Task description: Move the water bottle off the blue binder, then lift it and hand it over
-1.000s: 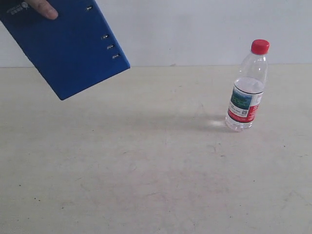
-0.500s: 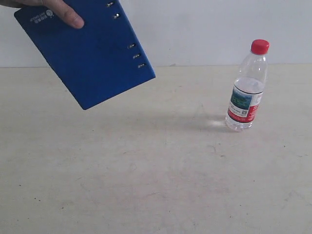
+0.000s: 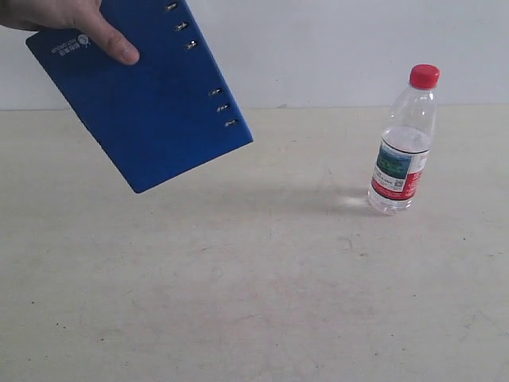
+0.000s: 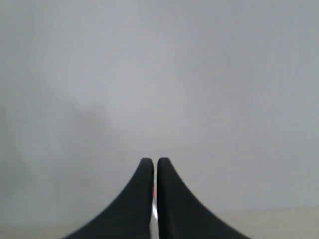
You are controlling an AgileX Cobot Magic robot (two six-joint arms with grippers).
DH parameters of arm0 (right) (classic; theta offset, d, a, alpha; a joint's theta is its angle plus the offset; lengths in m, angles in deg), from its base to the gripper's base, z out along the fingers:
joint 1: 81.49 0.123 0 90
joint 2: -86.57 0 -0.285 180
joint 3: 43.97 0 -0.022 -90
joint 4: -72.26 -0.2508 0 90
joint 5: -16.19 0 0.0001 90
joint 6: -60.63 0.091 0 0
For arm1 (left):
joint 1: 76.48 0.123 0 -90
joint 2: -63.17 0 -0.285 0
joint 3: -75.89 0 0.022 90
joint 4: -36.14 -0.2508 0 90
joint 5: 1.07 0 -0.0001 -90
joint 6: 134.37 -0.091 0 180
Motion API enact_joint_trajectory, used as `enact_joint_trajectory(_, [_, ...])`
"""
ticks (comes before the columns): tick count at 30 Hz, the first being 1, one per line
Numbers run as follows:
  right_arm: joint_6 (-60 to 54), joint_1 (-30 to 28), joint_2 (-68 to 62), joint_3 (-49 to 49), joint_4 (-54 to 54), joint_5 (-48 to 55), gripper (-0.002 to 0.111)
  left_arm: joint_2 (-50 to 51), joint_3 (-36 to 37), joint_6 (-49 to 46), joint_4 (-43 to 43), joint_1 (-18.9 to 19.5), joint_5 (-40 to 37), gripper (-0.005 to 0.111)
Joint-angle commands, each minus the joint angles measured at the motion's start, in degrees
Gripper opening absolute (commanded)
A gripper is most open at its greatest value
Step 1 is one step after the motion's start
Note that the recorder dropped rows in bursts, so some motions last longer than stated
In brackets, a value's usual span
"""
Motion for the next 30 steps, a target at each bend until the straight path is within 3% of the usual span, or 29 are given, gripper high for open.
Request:
enact_joint_trajectory(1, [-5.9,-0.1,-0.1,-10.0,-23.1,-6.6,0.000,-0.4,-0.4,-0.2,-0.3,-0.1,-0.7,0.004])
enact_joint_trajectory(4, [-30.0,-0.1,-0.1,-19.1,-36.7,4.1,0.000,-0.4,-0.4,-0.2,-0.3,-0.1,-1.3,0.004])
enact_joint_trajectory(6, [-47.8,-0.1,-0.1,-24.7,-51.6,13.2,0.000,-0.4,-0.4,-0.2,-0.3,-0.1,-1.3,0.004])
enact_joint_trajectory(8, [-62.7,0.0,-0.1,-28.1,-65.4,15.2,0.000,-0.4,-0.4,-0.2,-0.3,-0.1,-1.3,0.004])
enact_joint_trajectory(13, [-67.3,0.1,0.0,-30.5,-65.4,1.0,0.000,-0.4,-0.4,-0.2,-0.3,-0.1,-1.3,0.004])
enact_joint_trajectory(19, [-93.7,0.1,0.0,-30.5,-65.4,-21.0,0.000,-0.4,-0.4,-0.2,-0.3,-0.1,-1.3,0.004])
enact_joint_trajectory(22, [-95.5,0.1,0.3,-30.5,-65.4,-29.2,0.000,-0.4,-0.4,-0.2,-0.3,-0.1,-1.3,0.004])
enact_joint_trajectory(24, [-94.7,0.1,0.9,-30.5,-65.4,-28.9,0.000,-0.4,-0.4,-0.2,-0.3,-0.1,-1.6,0.004])
enact_joint_trajectory(26, [-93.3,0.1,1.5,-30.4,-65.4,-23.1,0.000,-0.4,-0.4,-0.2,-0.3,-0.1,-2.6,0.004])
enact_joint_trajectory(30, [-83.2,0.1,1.5,-25.7,-65.4,2.3,0.000,-0.4,-0.4,-0.2,-0.3,-0.1,-4.3,0.004])
